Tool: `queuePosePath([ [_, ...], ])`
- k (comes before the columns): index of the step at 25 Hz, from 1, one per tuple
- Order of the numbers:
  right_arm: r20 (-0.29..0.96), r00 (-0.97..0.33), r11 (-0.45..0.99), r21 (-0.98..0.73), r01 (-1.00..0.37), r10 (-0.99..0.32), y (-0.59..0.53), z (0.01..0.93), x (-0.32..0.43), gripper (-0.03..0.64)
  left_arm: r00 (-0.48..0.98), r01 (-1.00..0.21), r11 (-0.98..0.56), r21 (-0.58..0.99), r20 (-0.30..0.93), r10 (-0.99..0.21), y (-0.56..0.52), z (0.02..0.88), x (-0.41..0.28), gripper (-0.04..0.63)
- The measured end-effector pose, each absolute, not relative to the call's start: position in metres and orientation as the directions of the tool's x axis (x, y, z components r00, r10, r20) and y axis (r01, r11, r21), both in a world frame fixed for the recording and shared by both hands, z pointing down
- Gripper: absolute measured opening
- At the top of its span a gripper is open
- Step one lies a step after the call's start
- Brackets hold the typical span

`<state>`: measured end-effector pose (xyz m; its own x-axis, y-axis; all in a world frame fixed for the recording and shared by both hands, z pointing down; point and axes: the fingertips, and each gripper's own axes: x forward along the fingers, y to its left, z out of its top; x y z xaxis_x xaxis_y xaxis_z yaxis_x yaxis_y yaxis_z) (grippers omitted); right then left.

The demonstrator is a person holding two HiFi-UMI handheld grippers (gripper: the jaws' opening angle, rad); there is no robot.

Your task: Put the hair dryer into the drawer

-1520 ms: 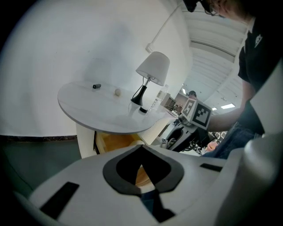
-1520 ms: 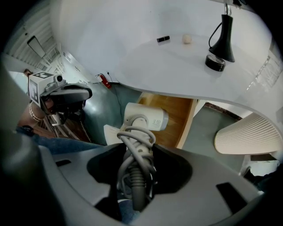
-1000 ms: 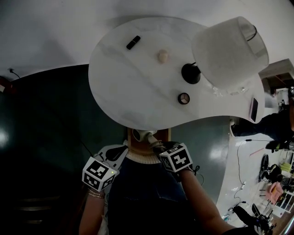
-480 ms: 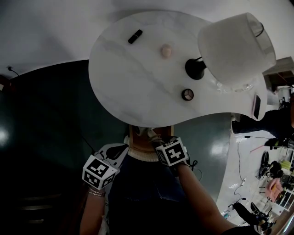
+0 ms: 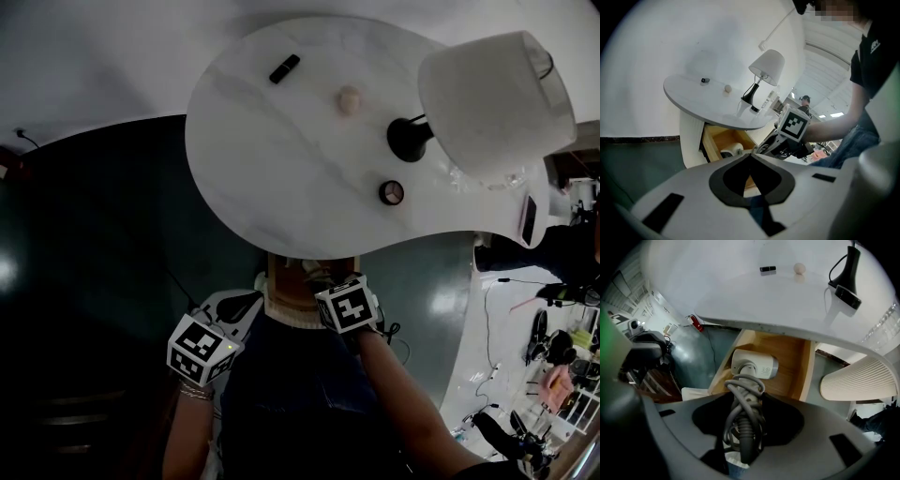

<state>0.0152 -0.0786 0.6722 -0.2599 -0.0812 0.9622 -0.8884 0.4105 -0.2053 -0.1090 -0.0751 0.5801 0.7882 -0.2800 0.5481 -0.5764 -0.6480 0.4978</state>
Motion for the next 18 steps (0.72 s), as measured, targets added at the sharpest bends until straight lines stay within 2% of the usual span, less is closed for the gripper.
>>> queuePosePath([
  [18,0.976,-0.196,0.402,-0.141,-0.905,-0.099,-0.093,0.691,0.013,0.204,0.802,-0.551,-0.654,0.518,0.546,-0.244,-0.075,0.585,-0.099,0.015],
])
